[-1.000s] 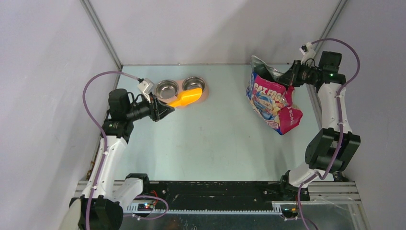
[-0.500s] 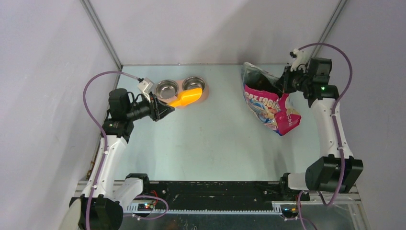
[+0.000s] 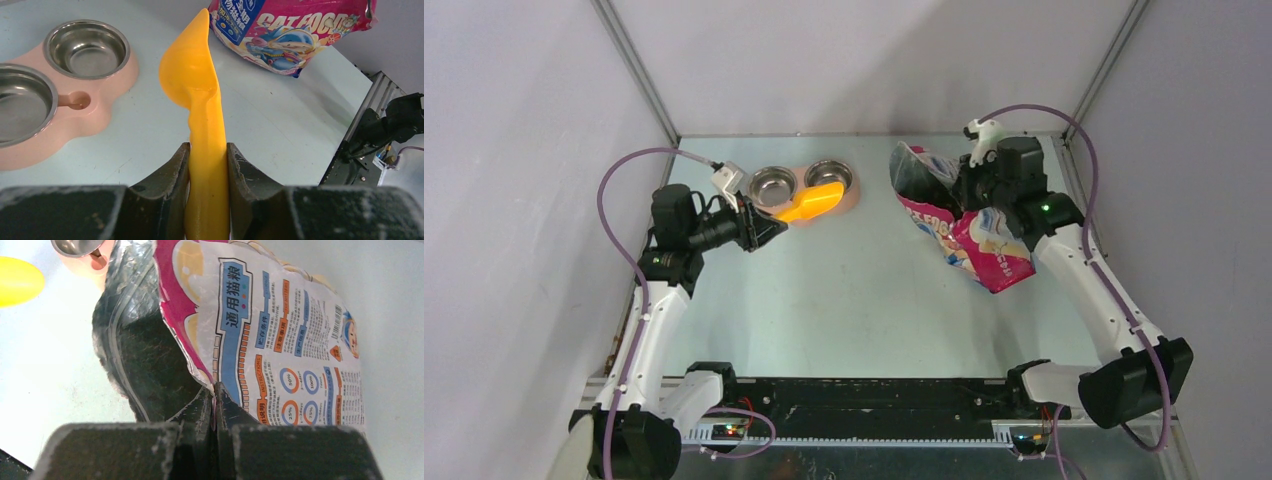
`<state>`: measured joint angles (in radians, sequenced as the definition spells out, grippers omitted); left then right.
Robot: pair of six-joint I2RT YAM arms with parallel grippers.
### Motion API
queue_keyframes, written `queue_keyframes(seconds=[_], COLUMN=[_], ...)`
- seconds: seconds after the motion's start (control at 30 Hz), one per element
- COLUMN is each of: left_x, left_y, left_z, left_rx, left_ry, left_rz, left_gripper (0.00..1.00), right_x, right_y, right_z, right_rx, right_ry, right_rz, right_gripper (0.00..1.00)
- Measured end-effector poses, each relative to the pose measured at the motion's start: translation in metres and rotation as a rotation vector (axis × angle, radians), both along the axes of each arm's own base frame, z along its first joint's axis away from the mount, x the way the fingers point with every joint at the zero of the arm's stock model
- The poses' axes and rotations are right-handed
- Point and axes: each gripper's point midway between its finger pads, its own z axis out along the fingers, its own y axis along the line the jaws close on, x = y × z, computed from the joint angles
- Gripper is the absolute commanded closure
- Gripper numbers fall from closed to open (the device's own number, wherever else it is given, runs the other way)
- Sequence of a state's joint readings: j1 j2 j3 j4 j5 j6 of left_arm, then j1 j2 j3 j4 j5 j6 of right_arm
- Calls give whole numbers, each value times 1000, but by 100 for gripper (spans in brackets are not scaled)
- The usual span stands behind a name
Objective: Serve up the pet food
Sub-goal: Collect the pet food from the pet food bag.
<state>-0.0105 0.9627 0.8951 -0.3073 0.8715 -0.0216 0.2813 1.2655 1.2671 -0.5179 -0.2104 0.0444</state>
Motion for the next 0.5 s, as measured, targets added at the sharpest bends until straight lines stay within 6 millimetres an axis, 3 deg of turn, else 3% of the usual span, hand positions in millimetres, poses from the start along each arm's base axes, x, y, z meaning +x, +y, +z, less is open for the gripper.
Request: queue_keyframes(seconds=[0.17,0.23,0.4,0.5], left_x=[3,6,8,10], left_y=[0,-5,-38,-57], left_z=[3,17,80,90], left_rx=[17,49,93,86], left_ry=[35,33,-75,-84], left_rz=[8,-6,-108,-154], left_gripper=[100,100,100,100], right_x=[4,10,18,15], right_y=[24,36,59,66], right_z=[-5,-12,-26,-23], right_rx=[5,30,38,-46], right_ry=[-5,11,28,-33], right_rz=[-30,-41,-42,-48], right_gripper=[100,100,100,100])
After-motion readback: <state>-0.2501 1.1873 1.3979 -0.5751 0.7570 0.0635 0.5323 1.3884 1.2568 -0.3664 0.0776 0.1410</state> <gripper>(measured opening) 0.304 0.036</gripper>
